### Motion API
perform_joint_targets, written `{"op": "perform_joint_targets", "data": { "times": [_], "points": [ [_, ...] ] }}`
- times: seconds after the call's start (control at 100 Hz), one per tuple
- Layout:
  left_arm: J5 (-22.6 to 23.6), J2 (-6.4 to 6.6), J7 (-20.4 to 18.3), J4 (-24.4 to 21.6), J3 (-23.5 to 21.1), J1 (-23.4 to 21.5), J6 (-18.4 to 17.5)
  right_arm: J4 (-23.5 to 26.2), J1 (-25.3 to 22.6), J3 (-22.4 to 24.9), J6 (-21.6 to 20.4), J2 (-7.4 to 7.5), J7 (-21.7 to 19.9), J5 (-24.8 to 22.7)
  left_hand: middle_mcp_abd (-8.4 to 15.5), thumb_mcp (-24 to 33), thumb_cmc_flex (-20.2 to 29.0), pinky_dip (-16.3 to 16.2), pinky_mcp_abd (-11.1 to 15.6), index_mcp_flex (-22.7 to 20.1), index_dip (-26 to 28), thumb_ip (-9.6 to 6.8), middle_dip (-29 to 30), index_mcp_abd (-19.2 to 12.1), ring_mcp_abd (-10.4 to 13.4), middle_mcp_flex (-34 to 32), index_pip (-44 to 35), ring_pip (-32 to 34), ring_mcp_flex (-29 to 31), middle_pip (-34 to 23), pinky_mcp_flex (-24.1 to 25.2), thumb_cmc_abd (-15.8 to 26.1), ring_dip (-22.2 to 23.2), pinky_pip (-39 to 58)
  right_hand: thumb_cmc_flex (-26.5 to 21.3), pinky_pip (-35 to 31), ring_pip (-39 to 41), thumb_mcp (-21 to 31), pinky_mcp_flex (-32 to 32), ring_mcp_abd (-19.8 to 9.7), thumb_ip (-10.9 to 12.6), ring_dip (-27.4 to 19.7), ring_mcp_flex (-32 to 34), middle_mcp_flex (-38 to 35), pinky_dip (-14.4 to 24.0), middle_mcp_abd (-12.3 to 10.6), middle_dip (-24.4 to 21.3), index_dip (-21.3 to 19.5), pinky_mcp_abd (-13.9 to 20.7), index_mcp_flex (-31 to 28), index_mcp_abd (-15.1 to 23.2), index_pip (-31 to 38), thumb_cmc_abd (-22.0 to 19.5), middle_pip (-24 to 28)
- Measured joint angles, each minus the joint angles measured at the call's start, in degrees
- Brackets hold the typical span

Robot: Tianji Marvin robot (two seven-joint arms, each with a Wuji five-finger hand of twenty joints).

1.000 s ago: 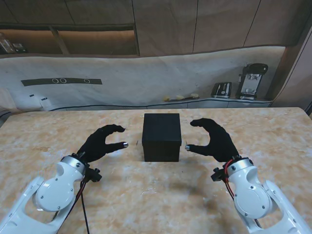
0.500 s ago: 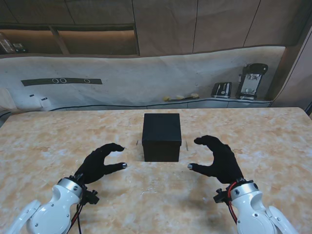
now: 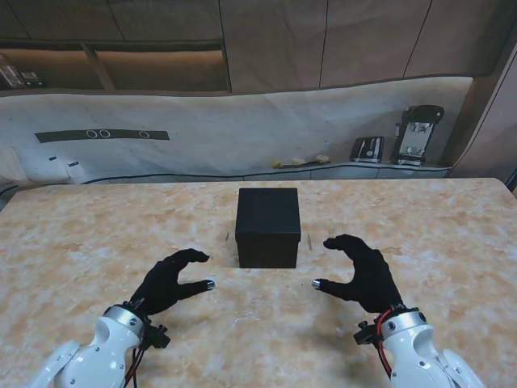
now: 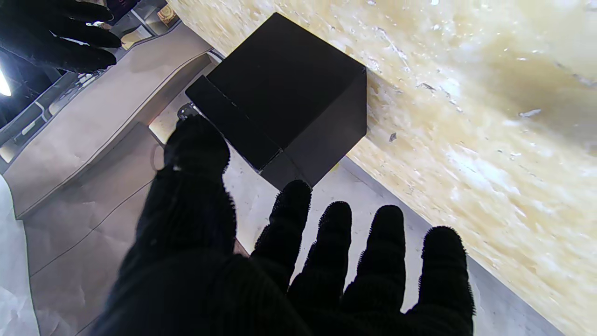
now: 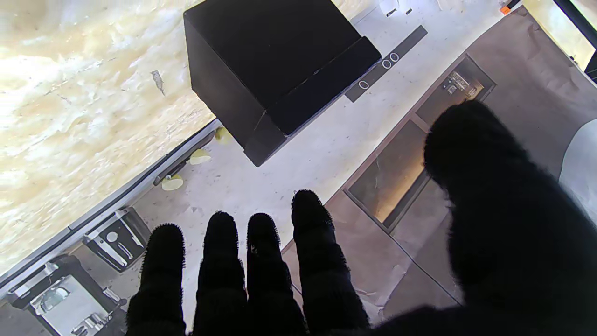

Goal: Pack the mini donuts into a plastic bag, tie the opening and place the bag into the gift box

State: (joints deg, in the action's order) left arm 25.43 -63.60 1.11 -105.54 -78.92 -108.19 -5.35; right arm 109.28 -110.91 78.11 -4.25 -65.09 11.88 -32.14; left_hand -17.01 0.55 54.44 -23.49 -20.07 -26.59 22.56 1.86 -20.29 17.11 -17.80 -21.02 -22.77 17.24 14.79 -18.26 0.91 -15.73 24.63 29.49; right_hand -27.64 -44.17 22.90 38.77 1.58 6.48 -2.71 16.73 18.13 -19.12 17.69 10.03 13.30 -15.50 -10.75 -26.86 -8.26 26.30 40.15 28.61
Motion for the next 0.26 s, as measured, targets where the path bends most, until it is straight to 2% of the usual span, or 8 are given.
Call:
{"op": "perform_joint_targets", "data": {
  "times": [0.26],
  "points": [
    [-0.23,-0.09,-0.65,0.53,0.21,0.42,0.26,-0.7,0.84,-0.4,0.6,0.03,-0.66,0.26,0.01,0.0,0.0,0.02,0.0,0.0,0.0,0.0,0.0,0.0,0.0,0.0,0.0,0.0,-0.01,0.0,0.26,0.0,0.0,0.51,0.01,0.15,0.0,0.0,-1.23,0.0,0.0,0.0,-0.02,0.0,-0.1,0.02,0.0,0.04,0.0,-0.33,-0.11,0.08,0.0,0.0]
  ]
}}
